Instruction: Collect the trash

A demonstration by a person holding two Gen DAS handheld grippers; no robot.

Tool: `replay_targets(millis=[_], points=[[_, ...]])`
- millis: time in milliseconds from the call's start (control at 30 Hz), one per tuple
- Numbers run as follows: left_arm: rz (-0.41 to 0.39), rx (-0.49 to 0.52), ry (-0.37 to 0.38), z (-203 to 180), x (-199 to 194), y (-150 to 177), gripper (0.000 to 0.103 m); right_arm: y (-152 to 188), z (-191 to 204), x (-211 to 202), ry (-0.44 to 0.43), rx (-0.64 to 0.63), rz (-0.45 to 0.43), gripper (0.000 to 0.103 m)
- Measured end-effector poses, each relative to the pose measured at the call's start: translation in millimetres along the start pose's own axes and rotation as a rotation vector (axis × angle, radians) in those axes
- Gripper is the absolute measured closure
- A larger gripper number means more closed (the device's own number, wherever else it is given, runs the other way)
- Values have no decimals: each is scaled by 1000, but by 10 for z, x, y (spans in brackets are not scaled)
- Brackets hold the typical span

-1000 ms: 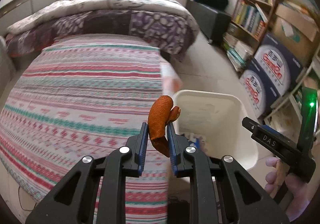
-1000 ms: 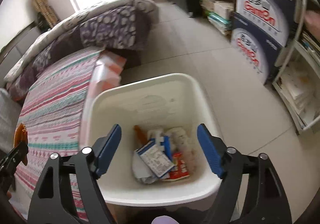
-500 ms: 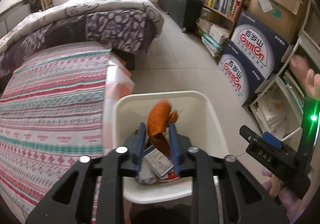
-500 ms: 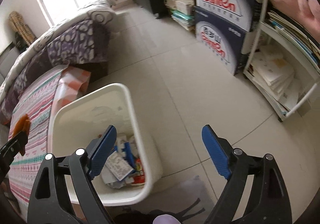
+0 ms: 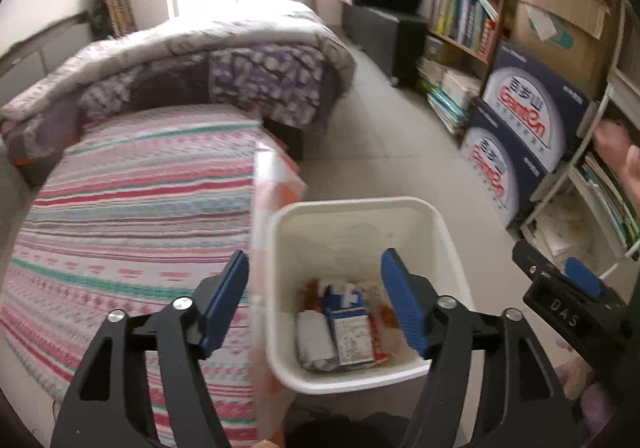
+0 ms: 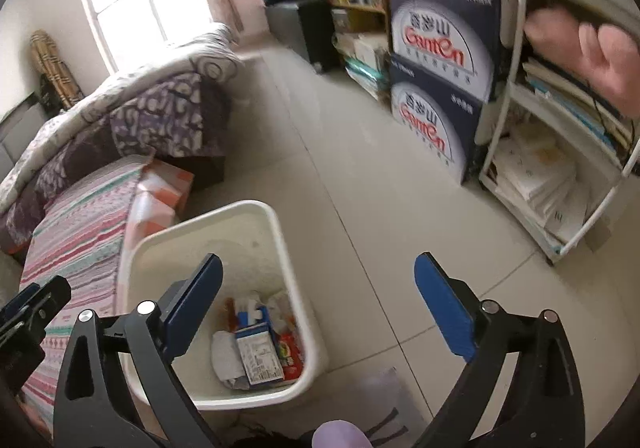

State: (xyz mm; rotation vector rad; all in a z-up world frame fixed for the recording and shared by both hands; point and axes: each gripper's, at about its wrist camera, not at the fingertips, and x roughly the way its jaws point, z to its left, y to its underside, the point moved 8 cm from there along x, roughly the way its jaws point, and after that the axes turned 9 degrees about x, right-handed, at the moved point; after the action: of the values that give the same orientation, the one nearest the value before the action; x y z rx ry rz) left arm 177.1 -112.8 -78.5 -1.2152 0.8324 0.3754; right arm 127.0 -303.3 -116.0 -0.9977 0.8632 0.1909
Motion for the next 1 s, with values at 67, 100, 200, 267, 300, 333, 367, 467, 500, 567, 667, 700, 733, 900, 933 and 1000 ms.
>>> replay_targets(millis=[67,100,200,267,300,333,367,467,500,567,667,700,733,900,933,1000], points=[[-31,-13,-46,133,-134,26,28,32,147,-109,-18,-29,-25,7],[-50,-26,-71,219,-218,42,25,50,225,-167,-27,-45,-40,7],[-105,-67,-146,470,-455,99,16,122,454,-347,-46,-93,-82,7],[-142,-93,-201,655,-620,141,13,185,614,-474,-61,-133,-111,7],[-153,-101,-218,715,-681,160,12,216,682,-532,-69,-147,-122,7],[-167,-113,-244,804,-757,196,11,238,738,-577,-77,-156,-129,7],[-174,-120,-261,864,-799,218,9,263,801,-633,-87,-163,-138,7],[-189,-169,-314,1091,-948,349,7,317,951,-785,-114,-177,-163,7],[-184,-193,-325,1173,-981,404,7,330,988,-820,-119,-181,-170,7],[-158,-238,-354,1331,-1044,536,7,376,1081,-920,-140,-194,-186,7],[-130,-282,-403,1500,-1151,724,7,466,1210,-1026,-166,-216,-193,7],[-130,-293,-405,1541,-1185,781,7,501,1246,-1050,-171,-224,-194,7],[-128,-303,-401,1573,-1217,833,7,544,1293,-1079,-178,-234,-195,7],[-140,-333,-421,1650,-1354,1033,7,717,1452,-1188,-207,-277,-198,7],[-143,-342,-426,1669,-1378,1076,7,742,1470,-1203,-210,-282,-199,7],[-137,-350,-442,1687,-1399,1140,7,788,1504,-1231,-218,-292,-197,7]])
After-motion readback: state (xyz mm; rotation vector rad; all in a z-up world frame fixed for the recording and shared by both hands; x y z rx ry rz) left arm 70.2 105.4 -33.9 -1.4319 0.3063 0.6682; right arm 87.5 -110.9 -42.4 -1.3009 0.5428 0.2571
